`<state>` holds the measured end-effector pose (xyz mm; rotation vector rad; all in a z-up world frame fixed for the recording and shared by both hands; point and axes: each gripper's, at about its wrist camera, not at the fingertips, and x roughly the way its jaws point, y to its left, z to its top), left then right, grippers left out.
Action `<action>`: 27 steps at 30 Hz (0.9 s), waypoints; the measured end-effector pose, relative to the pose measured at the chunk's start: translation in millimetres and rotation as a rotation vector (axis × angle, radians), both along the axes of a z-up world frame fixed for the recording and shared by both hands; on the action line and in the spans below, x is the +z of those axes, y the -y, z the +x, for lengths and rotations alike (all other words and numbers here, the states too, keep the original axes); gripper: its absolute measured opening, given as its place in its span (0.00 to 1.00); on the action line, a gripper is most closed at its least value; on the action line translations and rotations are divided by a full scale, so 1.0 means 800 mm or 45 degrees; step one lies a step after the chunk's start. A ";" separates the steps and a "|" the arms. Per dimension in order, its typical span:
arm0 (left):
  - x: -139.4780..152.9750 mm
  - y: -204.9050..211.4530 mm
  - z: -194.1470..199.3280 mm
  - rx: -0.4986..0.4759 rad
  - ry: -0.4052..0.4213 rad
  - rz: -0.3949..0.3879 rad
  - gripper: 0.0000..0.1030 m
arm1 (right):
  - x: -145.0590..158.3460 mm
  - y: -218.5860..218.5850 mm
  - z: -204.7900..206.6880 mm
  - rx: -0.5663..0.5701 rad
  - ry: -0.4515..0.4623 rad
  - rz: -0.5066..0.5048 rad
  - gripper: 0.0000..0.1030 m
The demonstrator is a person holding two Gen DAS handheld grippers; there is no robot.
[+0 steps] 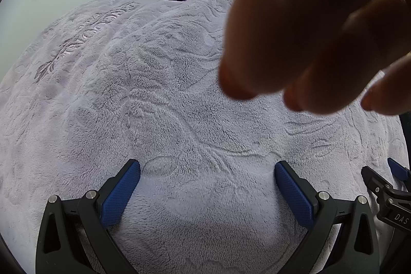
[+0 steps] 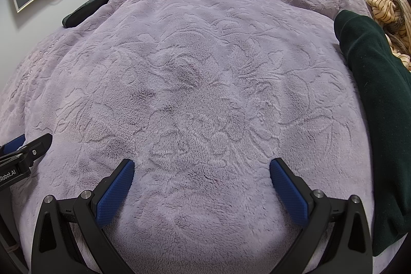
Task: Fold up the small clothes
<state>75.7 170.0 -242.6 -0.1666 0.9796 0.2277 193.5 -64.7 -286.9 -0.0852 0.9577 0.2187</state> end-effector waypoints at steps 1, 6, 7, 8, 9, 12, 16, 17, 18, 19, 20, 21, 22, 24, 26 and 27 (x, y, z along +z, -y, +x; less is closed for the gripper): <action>0.000 0.000 0.000 0.000 0.000 0.000 1.00 | 0.000 0.000 0.000 0.000 0.000 0.000 1.00; 0.000 0.000 0.000 0.000 0.000 0.000 1.00 | 0.000 0.000 0.000 0.000 0.000 0.000 1.00; 0.000 0.000 0.000 0.000 -0.001 0.001 1.00 | 0.000 0.000 0.000 0.000 0.000 0.000 1.00; 0.000 0.000 0.001 -0.001 -0.003 0.001 1.00 | 0.000 0.000 0.000 0.000 0.000 0.000 1.00; 0.000 0.000 0.001 0.000 -0.003 0.000 1.00 | 0.000 0.000 0.000 0.000 0.000 0.000 1.00; 0.000 0.000 0.000 0.000 0.003 -0.002 1.00 | 0.000 0.000 0.000 0.000 0.000 0.001 1.00; 0.001 0.002 0.000 -0.001 0.000 0.003 1.00 | 0.000 0.000 0.000 0.000 0.000 0.000 1.00; 0.001 0.002 0.000 -0.001 0.000 0.003 1.00 | 0.000 0.000 0.000 0.000 0.000 0.000 1.00; 0.001 0.002 0.000 -0.001 0.000 0.003 1.00 | 0.000 0.000 0.000 0.000 0.000 0.000 1.00; 0.001 0.002 0.000 -0.001 0.000 0.003 1.00 | 0.000 0.000 0.000 0.000 0.000 0.000 1.00; 0.001 0.002 0.000 -0.001 0.000 0.003 1.00 | 0.000 0.000 0.000 0.000 0.000 0.000 1.00; 0.001 0.002 0.000 -0.001 0.000 0.003 1.00 | 0.000 0.000 0.000 0.000 0.000 0.000 1.00; 0.001 0.002 0.000 -0.001 0.001 0.003 1.00 | 0.000 0.000 0.000 0.000 0.000 0.000 1.00; 0.001 0.002 0.000 -0.001 0.001 0.002 1.00 | 0.000 0.000 0.000 0.000 0.000 0.000 1.00; 0.001 0.002 0.001 -0.001 0.000 0.002 1.00 | 0.000 0.000 0.000 0.000 0.000 0.000 1.00; 0.001 0.002 0.000 -0.001 0.000 0.004 1.00 | 0.000 0.000 0.000 0.000 0.000 0.000 1.00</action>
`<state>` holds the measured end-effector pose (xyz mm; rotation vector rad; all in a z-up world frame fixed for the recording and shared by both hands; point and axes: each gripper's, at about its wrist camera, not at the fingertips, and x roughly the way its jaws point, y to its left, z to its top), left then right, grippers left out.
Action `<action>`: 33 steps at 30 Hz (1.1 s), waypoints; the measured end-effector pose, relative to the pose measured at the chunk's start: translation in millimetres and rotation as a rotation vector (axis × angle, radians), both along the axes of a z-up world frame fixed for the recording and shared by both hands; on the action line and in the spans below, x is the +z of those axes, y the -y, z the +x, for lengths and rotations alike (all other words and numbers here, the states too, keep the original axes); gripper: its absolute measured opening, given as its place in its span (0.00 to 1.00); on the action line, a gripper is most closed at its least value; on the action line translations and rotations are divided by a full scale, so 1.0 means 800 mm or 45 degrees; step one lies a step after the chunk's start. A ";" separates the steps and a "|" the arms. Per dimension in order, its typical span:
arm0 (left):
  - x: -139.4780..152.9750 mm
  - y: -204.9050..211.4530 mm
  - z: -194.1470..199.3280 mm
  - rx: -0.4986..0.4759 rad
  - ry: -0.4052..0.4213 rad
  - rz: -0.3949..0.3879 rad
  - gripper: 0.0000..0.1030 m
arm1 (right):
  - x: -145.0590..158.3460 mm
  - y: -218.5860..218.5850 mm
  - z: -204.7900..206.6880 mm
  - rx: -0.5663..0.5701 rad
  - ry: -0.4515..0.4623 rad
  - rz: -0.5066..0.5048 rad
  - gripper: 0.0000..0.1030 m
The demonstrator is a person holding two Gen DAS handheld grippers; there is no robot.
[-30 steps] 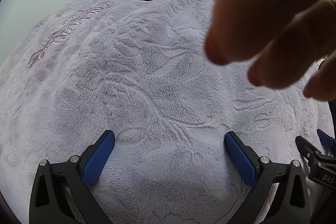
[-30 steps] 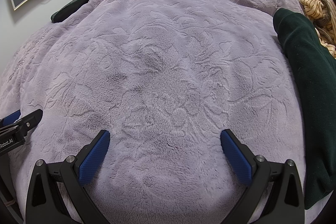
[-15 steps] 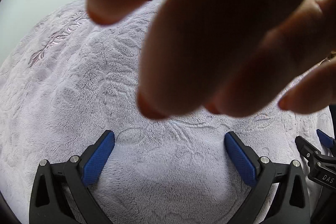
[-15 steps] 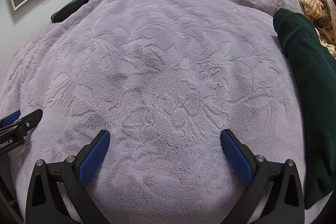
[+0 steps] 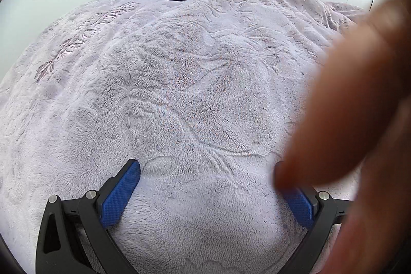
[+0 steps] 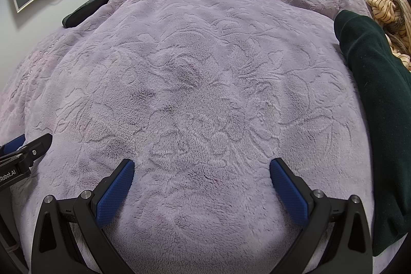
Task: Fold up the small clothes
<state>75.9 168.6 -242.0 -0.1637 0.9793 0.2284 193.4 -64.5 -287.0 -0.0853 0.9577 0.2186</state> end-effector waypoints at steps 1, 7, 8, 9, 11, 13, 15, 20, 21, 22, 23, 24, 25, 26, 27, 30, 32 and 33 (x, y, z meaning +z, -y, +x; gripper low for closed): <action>0.000 0.000 0.000 0.000 0.001 0.000 1.00 | 0.000 0.000 0.000 0.000 0.000 0.000 1.00; 0.001 0.000 -0.002 0.001 0.004 -0.005 1.00 | 0.000 0.000 0.000 0.000 0.000 0.000 1.00; 0.001 0.000 -0.002 0.001 0.004 -0.005 1.00 | 0.000 0.000 0.000 0.000 0.000 0.000 1.00; 0.001 0.001 -0.002 0.001 0.004 -0.005 1.00 | 0.000 0.000 0.000 0.000 0.000 0.000 1.00; 0.001 0.001 -0.002 0.001 0.003 -0.004 1.00 | 0.000 0.000 0.000 0.000 0.000 0.000 1.00; 0.001 0.001 -0.002 0.001 0.003 -0.004 1.00 | 0.000 0.000 0.000 0.000 0.000 0.000 1.00; 0.001 0.001 -0.002 0.001 0.003 -0.004 1.00 | 0.000 0.000 0.000 0.000 0.000 0.000 1.00; 0.001 0.002 -0.002 0.001 0.003 -0.004 1.00 | 0.000 0.000 0.000 0.000 0.000 0.000 1.00; 0.001 0.001 -0.002 0.001 0.003 -0.004 1.00 | 0.000 0.000 0.000 0.000 0.000 0.000 1.00; 0.001 0.001 -0.002 0.001 0.003 -0.004 1.00 | 0.000 0.000 0.000 0.000 0.000 0.000 1.00; 0.001 0.002 -0.002 0.001 0.003 -0.004 1.00 | 0.000 0.000 0.000 0.000 0.000 0.000 1.00; 0.001 0.001 -0.002 0.001 0.003 -0.004 1.00 | 0.000 0.000 0.000 0.000 0.000 0.000 1.00; 0.001 0.001 -0.002 0.001 0.003 -0.004 1.00 | 0.000 0.000 -0.001 0.000 0.000 0.000 1.00; 0.001 0.001 -0.002 0.001 0.003 -0.004 1.00 | 0.000 0.000 0.000 0.000 0.000 0.000 1.00; 0.001 0.001 -0.002 0.001 0.004 -0.004 1.00 | 0.000 0.001 -0.001 0.000 0.000 0.000 1.00; 0.001 0.001 -0.002 0.001 0.004 -0.004 1.00 | 0.000 0.000 0.000 0.000 0.000 0.000 1.00; 0.001 0.001 -0.002 0.001 0.005 -0.005 1.00 | 0.000 0.001 -0.001 0.000 0.000 0.000 1.00; 0.001 0.002 -0.002 0.001 0.004 -0.005 1.00 | 0.000 0.001 -0.001 0.000 0.000 0.000 1.00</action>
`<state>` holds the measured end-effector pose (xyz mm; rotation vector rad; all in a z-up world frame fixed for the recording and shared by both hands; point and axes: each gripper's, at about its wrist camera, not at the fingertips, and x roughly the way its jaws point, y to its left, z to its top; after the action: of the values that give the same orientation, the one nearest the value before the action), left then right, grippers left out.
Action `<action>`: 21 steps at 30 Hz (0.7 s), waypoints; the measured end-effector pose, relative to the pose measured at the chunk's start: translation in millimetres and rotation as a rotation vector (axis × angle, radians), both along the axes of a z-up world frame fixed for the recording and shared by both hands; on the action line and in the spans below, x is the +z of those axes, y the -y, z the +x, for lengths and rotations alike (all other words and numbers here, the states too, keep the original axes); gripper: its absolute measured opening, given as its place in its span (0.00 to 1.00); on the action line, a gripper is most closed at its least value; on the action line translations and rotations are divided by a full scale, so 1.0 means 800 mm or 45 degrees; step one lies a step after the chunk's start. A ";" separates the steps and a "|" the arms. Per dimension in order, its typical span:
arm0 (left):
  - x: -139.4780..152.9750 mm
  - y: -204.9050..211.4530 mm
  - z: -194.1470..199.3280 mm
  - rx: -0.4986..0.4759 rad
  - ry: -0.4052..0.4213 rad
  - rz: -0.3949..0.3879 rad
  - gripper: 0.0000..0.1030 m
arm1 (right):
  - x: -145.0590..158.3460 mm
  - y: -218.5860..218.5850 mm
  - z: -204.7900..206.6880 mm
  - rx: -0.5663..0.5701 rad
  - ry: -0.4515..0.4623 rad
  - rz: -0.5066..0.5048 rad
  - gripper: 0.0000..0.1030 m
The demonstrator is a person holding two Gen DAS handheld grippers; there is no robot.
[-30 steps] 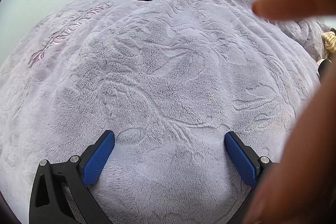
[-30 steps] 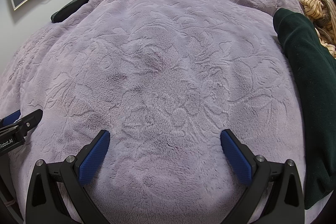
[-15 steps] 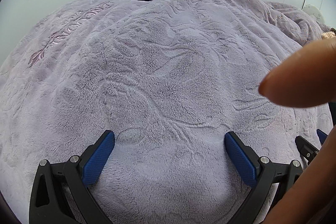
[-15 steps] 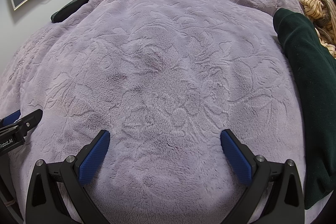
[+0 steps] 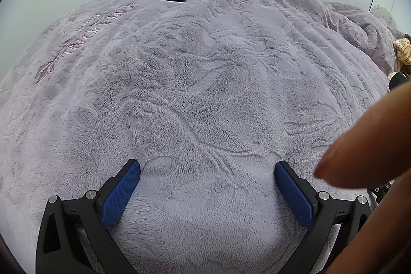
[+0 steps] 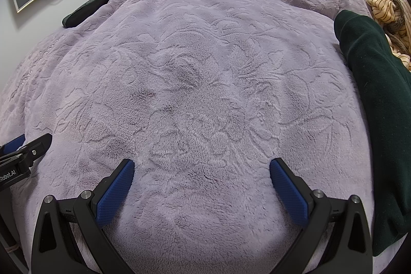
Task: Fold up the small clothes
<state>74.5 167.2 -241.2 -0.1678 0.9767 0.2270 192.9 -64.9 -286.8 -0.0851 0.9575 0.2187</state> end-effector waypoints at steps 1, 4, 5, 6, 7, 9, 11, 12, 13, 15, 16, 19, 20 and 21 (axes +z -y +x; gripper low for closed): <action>0.000 0.001 0.000 0.000 -0.001 0.001 1.00 | 0.000 0.000 0.000 0.000 0.000 0.000 1.00; 0.000 0.001 0.000 -0.001 0.000 0.000 1.00 | 0.000 0.000 0.000 0.000 0.000 0.000 1.00; 0.000 0.001 0.000 -0.001 0.000 0.001 1.00 | 0.000 0.000 0.000 0.000 0.000 0.000 1.00; 0.001 0.002 0.001 -0.002 -0.001 0.004 1.00 | 0.000 0.000 0.000 0.000 0.000 0.000 1.00; 0.002 0.002 0.001 -0.003 -0.001 0.008 1.00 | 0.000 0.000 0.000 0.000 0.000 0.000 1.00; 0.005 0.004 0.001 -0.008 0.000 0.020 1.00 | 0.000 0.000 0.000 0.000 0.000 0.001 1.00; 0.012 0.008 -0.001 -0.017 -0.006 0.031 1.00 | 0.000 0.000 0.000 0.000 0.000 0.000 1.00; 0.013 0.009 0.001 -0.020 -0.014 0.034 1.00 | 0.000 0.000 0.000 0.000 0.000 0.001 1.00; 0.015 0.010 0.004 -0.022 -0.023 0.038 1.00 | 0.000 0.000 0.000 0.000 0.000 0.001 1.00; 0.019 0.015 0.003 -0.016 -0.047 0.038 1.00 | 0.000 0.000 0.000 0.000 0.000 0.000 1.00; 0.020 0.017 0.002 -0.007 -0.060 0.039 1.00 | 0.000 0.000 0.000 0.000 0.000 0.000 1.00; 0.019 0.027 -0.004 0.047 -0.085 0.066 1.00 | 0.000 0.000 0.000 0.000 0.000 0.000 1.00; 0.018 0.029 -0.008 0.061 -0.076 0.077 1.00 | 0.000 0.001 0.000 0.000 0.000 0.000 1.00; 0.015 0.031 -0.009 0.066 -0.060 0.092 1.00 | 0.000 0.001 0.000 0.000 0.000 0.000 1.00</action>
<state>67.5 142.6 -229.5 -0.1220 1.0102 0.3147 192.7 -65.4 -286.7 -0.0854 0.9575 0.2184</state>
